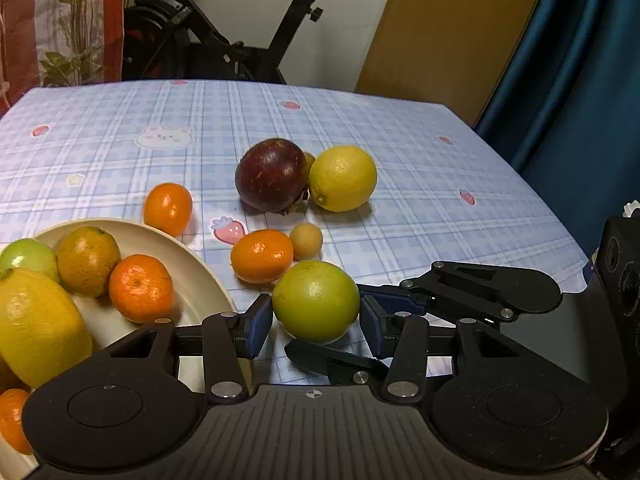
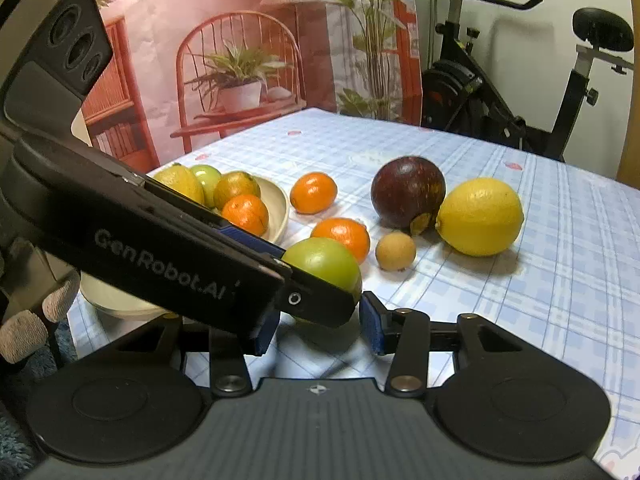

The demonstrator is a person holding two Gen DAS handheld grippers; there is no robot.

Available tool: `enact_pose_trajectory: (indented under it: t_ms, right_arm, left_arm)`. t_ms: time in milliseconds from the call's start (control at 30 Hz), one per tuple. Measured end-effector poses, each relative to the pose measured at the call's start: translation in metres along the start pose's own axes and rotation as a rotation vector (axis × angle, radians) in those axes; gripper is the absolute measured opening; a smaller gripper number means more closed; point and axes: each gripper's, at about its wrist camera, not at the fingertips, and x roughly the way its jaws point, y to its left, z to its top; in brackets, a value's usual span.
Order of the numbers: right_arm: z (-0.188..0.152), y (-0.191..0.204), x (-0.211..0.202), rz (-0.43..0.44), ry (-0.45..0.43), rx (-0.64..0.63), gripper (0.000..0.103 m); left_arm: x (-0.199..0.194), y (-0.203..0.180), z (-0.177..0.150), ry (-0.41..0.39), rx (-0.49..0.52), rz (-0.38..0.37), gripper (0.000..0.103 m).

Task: Organize fruits
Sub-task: 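Carry the lime onto the cream plate and open the left gripper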

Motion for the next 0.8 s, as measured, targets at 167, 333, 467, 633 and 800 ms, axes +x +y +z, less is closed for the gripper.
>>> enact_pose_trajectory:
  t_ms: [167,333,467,633,800]
  right_arm:
    - [0.014,0.014,-0.004,0.026,-0.027,-0.044,0.046]
    - [0.031,0.032,0.011,0.071,-0.022,-0.125,0.046]
    - [0.037,0.043,0.031,0.096,0.013,-0.175,0.046]
    - [0.035,0.048,0.039,0.109,0.023,-0.190,0.046]
    - [0.033,0.048,0.038,0.101,0.017,-0.205,0.046]
  left_arm:
    - [-0.025,0.009,-0.003,-0.064,-0.043,0.023,0.050]
    - [-0.038,0.030,-0.005,-0.096,-0.114,0.072,0.050]
    - [-0.036,0.043,-0.004,-0.085,-0.169,0.093,0.050]
    - [-0.037,0.046,-0.008,-0.085,-0.173,0.101,0.051]
    - [-0.039,0.045,-0.009,-0.089,-0.175,0.105,0.050]
